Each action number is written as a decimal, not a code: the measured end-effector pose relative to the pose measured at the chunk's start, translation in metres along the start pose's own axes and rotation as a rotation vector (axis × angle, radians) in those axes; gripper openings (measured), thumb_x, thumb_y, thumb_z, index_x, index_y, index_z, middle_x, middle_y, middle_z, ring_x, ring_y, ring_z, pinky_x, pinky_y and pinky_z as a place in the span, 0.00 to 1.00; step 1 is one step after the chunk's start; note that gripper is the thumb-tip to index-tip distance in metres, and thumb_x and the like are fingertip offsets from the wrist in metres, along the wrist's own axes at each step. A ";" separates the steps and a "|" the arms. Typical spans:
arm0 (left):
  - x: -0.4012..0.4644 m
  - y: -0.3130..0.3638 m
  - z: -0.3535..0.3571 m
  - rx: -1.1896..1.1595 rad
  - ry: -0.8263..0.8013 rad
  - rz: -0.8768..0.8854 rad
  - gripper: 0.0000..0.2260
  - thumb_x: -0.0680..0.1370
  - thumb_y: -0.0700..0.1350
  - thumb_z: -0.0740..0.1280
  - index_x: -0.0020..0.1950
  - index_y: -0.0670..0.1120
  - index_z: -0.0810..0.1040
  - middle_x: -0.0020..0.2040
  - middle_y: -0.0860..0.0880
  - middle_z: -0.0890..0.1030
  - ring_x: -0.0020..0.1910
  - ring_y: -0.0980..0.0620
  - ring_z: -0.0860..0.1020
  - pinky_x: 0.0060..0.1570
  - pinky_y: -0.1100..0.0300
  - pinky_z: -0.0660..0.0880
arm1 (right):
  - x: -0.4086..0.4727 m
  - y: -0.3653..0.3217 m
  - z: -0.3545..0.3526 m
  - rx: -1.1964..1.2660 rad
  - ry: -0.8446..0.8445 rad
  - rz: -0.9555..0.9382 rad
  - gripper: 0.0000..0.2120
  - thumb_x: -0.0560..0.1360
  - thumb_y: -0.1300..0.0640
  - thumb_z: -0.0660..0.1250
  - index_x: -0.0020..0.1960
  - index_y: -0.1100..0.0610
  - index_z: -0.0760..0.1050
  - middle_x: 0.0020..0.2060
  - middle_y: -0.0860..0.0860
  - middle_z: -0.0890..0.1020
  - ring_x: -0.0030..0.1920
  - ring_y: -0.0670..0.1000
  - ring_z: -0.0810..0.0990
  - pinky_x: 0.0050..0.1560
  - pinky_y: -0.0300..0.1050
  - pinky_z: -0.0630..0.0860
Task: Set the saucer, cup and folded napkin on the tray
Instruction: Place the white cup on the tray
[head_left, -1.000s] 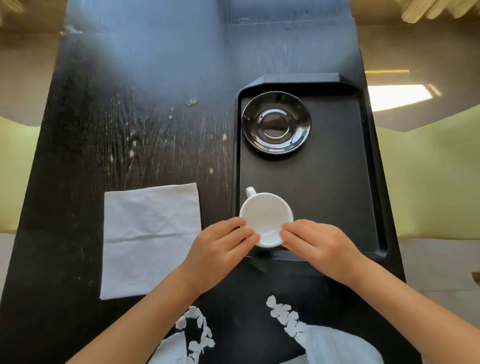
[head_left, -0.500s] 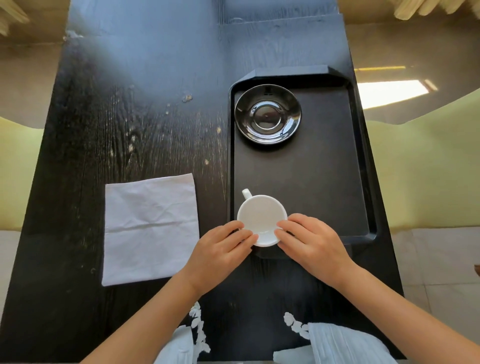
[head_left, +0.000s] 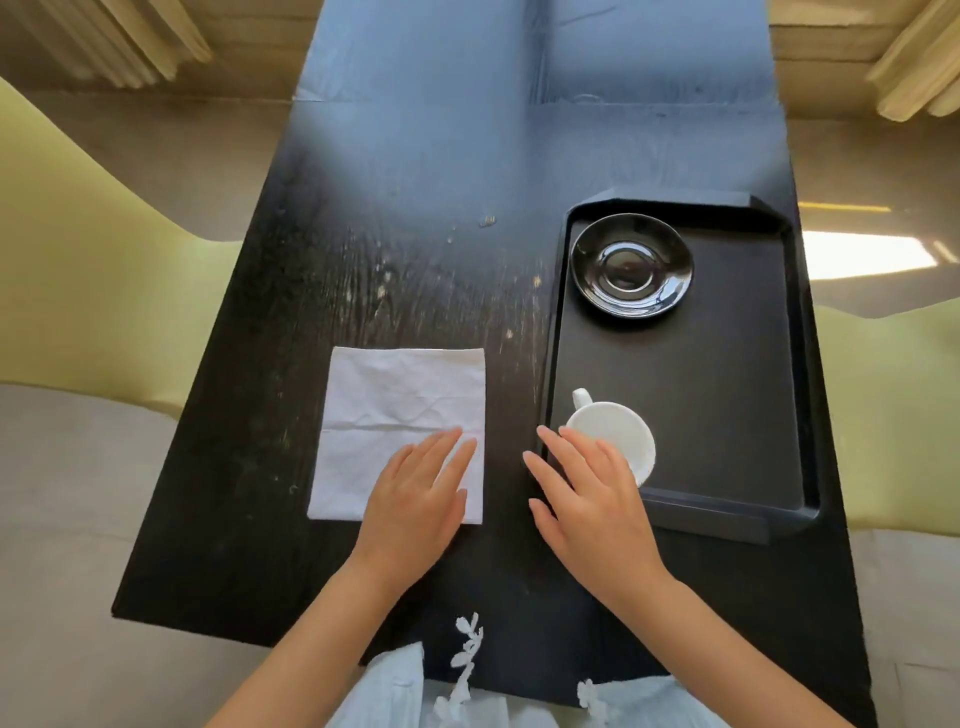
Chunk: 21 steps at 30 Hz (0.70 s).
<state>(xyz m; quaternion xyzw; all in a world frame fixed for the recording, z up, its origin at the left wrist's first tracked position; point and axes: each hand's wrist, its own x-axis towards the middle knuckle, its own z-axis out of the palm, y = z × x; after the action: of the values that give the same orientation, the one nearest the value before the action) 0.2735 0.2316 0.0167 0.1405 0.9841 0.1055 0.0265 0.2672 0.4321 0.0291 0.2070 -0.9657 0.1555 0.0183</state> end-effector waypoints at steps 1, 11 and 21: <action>-0.007 -0.012 -0.001 0.024 -0.015 -0.067 0.28 0.65 0.44 0.77 0.64 0.43 0.75 0.62 0.43 0.78 0.60 0.44 0.78 0.60 0.48 0.70 | 0.006 -0.013 0.007 0.013 -0.030 0.008 0.23 0.65 0.56 0.76 0.59 0.57 0.78 0.61 0.57 0.79 0.61 0.58 0.77 0.60 0.59 0.73; -0.064 -0.114 0.019 0.167 -0.259 -0.107 0.31 0.62 0.49 0.79 0.63 0.45 0.76 0.62 0.43 0.79 0.61 0.45 0.77 0.56 0.44 0.76 | 0.014 -0.070 0.090 -0.113 -0.323 0.042 0.31 0.58 0.62 0.78 0.60 0.59 0.77 0.63 0.59 0.77 0.63 0.60 0.76 0.57 0.59 0.76; -0.060 -0.164 0.025 0.218 -0.321 0.291 0.30 0.62 0.51 0.79 0.61 0.44 0.77 0.60 0.40 0.80 0.58 0.42 0.79 0.53 0.46 0.77 | 0.010 -0.061 0.094 -0.169 -0.242 -0.133 0.33 0.49 0.67 0.80 0.54 0.61 0.80 0.55 0.60 0.82 0.54 0.61 0.81 0.44 0.50 0.81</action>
<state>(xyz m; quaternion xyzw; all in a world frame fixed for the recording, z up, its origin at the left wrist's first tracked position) 0.2882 0.0658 -0.0420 0.2978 0.9422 -0.0223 0.1519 0.2855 0.3467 -0.0415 0.2855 -0.9547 0.0459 -0.0706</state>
